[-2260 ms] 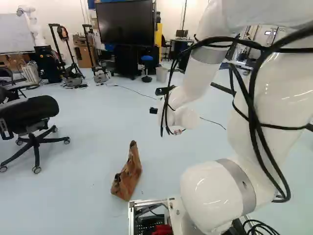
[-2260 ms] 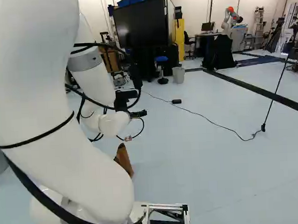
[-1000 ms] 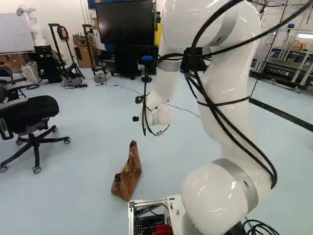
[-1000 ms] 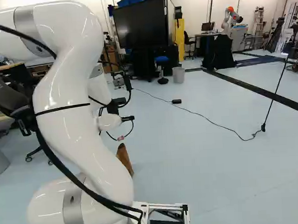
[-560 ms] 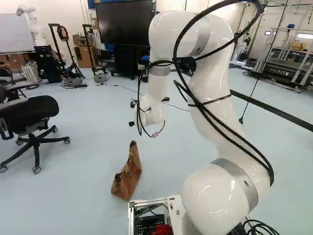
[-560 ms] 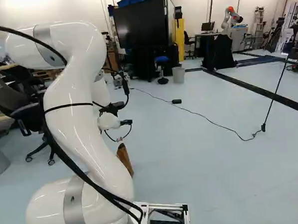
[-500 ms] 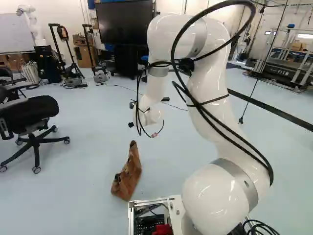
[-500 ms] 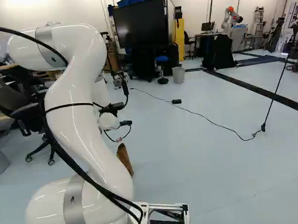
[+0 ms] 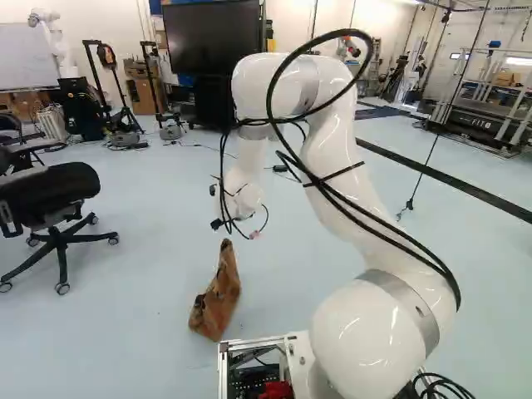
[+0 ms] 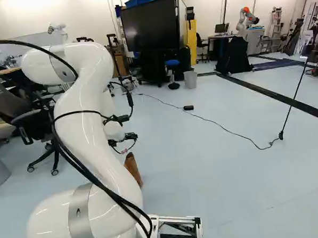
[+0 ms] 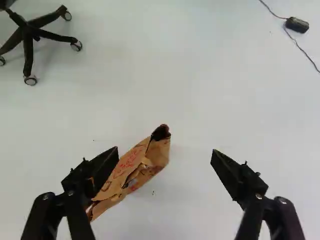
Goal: Pick up the grocery bag from the ground
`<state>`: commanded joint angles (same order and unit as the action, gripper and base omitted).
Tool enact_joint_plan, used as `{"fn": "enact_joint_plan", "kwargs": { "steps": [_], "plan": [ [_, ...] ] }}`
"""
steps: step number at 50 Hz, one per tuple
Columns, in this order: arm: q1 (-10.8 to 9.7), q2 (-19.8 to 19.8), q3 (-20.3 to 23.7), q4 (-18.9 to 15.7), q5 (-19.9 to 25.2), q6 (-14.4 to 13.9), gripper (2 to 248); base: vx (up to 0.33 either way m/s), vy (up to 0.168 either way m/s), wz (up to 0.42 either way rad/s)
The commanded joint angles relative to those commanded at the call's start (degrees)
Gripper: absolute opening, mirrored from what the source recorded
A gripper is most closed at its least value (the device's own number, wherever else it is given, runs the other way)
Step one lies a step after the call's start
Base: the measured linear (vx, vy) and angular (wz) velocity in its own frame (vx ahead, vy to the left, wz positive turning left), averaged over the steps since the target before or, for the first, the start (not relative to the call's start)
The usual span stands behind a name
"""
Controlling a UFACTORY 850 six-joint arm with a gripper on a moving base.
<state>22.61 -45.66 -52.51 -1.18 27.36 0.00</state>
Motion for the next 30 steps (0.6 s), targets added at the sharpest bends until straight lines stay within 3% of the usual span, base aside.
{"fn": "enact_joint_plan", "kwargs": {
  "steps": [9,30],
  "plan": [
    [1.1,-3.0,-3.2,-0.4,-1.3,1.3,247,0.000,0.000,0.000],
    [3.7,-9.9,-10.9,-0.6,-7.3,16.9,247,0.000,0.000,0.000]
  ]
}}
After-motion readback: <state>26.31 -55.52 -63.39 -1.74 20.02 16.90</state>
